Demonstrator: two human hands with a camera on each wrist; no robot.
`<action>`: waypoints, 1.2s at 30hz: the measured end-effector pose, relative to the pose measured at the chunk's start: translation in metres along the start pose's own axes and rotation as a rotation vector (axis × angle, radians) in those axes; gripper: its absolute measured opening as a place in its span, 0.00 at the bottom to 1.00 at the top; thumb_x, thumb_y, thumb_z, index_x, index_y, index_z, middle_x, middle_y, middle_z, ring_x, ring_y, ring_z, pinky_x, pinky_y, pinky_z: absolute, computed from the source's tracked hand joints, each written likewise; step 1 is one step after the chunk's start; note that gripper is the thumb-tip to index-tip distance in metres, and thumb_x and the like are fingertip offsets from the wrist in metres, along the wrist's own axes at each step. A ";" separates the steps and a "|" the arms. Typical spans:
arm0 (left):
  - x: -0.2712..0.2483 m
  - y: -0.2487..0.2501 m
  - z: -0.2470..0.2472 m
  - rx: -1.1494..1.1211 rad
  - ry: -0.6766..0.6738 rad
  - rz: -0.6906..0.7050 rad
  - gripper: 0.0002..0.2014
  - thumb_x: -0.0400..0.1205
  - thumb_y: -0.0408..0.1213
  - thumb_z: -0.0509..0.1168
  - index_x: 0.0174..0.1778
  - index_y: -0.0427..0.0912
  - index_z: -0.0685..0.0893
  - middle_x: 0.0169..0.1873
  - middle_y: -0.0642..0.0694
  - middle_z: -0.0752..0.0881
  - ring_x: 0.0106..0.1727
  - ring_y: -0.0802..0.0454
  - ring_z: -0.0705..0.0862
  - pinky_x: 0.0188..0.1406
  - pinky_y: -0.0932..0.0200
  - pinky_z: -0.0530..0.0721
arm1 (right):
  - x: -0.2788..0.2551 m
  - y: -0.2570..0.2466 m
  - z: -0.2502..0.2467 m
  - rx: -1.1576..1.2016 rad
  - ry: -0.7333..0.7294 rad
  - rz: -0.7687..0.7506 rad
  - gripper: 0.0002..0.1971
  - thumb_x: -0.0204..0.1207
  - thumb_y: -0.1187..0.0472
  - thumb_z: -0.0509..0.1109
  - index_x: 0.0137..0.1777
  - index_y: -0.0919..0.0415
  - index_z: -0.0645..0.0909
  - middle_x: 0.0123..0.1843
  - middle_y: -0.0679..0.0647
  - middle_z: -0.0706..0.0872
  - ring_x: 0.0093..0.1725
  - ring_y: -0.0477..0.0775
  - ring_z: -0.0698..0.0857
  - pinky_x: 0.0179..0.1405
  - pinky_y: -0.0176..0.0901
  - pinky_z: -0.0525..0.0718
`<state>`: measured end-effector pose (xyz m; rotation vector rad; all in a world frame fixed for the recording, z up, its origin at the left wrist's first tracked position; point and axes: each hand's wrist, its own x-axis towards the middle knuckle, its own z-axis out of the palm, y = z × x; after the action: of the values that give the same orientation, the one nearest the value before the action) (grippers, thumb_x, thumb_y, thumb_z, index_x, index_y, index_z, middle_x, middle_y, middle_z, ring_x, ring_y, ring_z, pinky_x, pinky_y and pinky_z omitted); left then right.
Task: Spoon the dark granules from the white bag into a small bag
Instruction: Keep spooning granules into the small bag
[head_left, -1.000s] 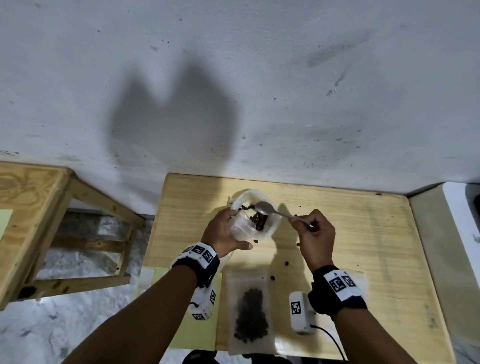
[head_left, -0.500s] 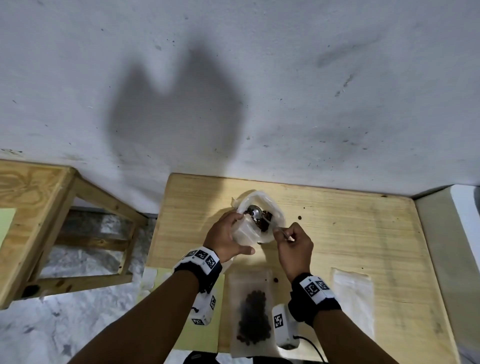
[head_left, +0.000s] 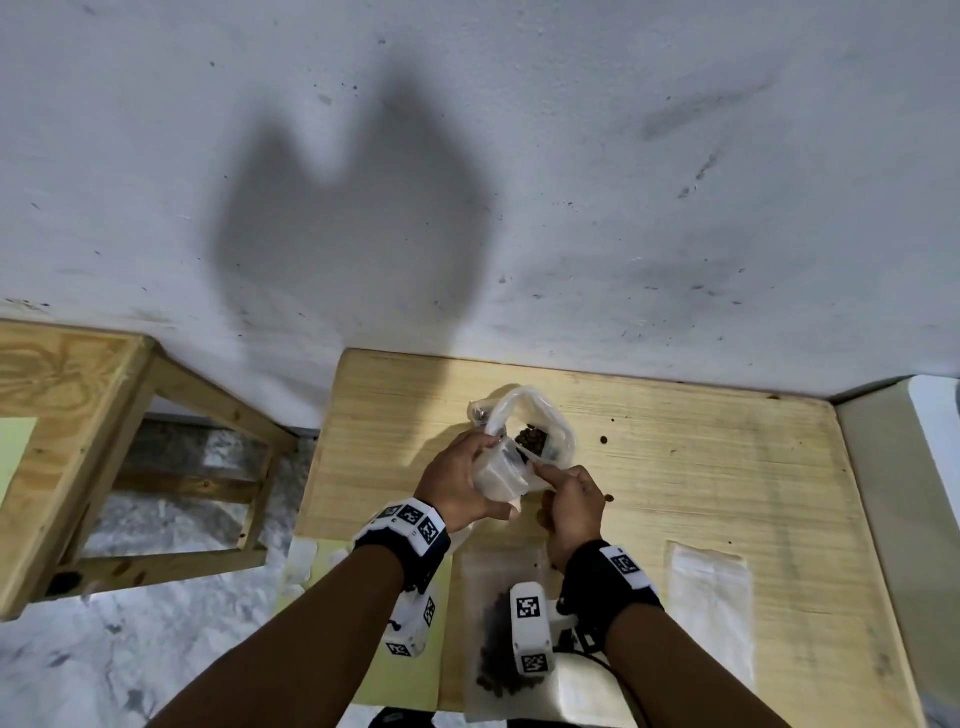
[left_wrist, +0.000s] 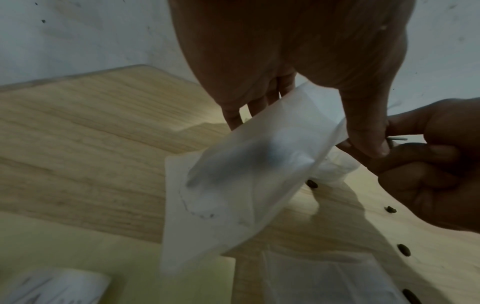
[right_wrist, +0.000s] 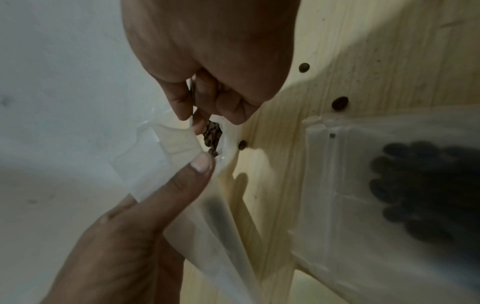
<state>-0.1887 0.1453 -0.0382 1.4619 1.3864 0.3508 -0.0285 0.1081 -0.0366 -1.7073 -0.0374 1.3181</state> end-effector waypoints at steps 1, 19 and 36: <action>-0.001 0.000 0.000 -0.008 -0.001 -0.001 0.49 0.51 0.52 0.86 0.70 0.54 0.76 0.68 0.60 0.76 0.69 0.54 0.78 0.69 0.49 0.80 | 0.000 -0.002 0.000 0.016 -0.003 0.020 0.24 0.70 0.70 0.77 0.27 0.53 0.65 0.23 0.52 0.69 0.19 0.49 0.63 0.18 0.38 0.59; 0.003 0.002 -0.006 -0.075 0.092 -0.052 0.50 0.50 0.46 0.89 0.70 0.48 0.77 0.68 0.54 0.75 0.69 0.53 0.77 0.72 0.50 0.79 | -0.005 -0.057 -0.054 -0.033 -0.047 -0.241 0.23 0.71 0.74 0.72 0.23 0.53 0.68 0.41 0.71 0.80 0.19 0.50 0.59 0.25 0.43 0.54; -0.008 0.009 -0.008 -0.036 0.131 -0.049 0.49 0.55 0.44 0.88 0.73 0.46 0.74 0.68 0.51 0.72 0.68 0.53 0.75 0.68 0.59 0.75 | -0.029 -0.077 -0.039 -0.281 -0.140 -0.766 0.15 0.71 0.71 0.80 0.35 0.57 0.76 0.37 0.59 0.89 0.30 0.52 0.80 0.30 0.42 0.75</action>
<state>-0.1920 0.1441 -0.0243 1.3937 1.5103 0.4450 0.0269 0.1101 0.0357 -1.5734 -0.9024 0.8628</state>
